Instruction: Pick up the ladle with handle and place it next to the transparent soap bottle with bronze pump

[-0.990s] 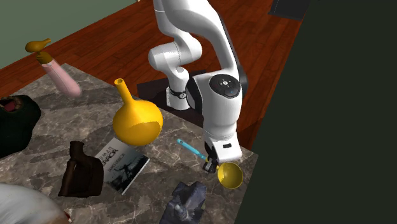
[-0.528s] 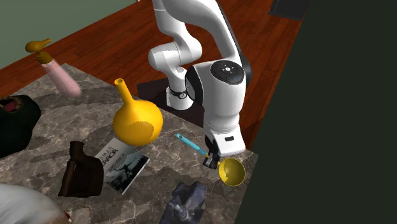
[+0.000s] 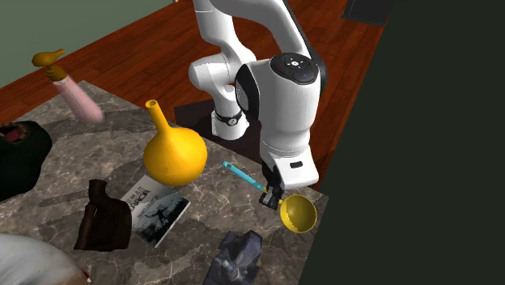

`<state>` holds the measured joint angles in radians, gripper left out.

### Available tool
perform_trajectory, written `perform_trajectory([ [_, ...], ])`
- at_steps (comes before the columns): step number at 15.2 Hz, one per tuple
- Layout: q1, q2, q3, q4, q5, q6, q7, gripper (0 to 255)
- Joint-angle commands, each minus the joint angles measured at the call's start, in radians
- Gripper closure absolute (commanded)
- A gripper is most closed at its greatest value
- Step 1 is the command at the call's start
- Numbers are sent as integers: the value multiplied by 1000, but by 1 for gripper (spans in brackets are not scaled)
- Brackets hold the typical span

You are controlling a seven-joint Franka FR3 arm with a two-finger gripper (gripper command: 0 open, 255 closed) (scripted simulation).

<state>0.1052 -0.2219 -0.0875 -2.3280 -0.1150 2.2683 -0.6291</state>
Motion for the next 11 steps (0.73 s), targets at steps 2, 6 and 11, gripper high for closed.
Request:
perform_trajectory([
  [2, 0, -20, 0, 22, 2, -42, -5, 255],
  [6, 1, -37, 1, 60, 4, -97, -9, 255],
  [11, 2, -53, 3, 113, 7, -166, -14, 255],
])
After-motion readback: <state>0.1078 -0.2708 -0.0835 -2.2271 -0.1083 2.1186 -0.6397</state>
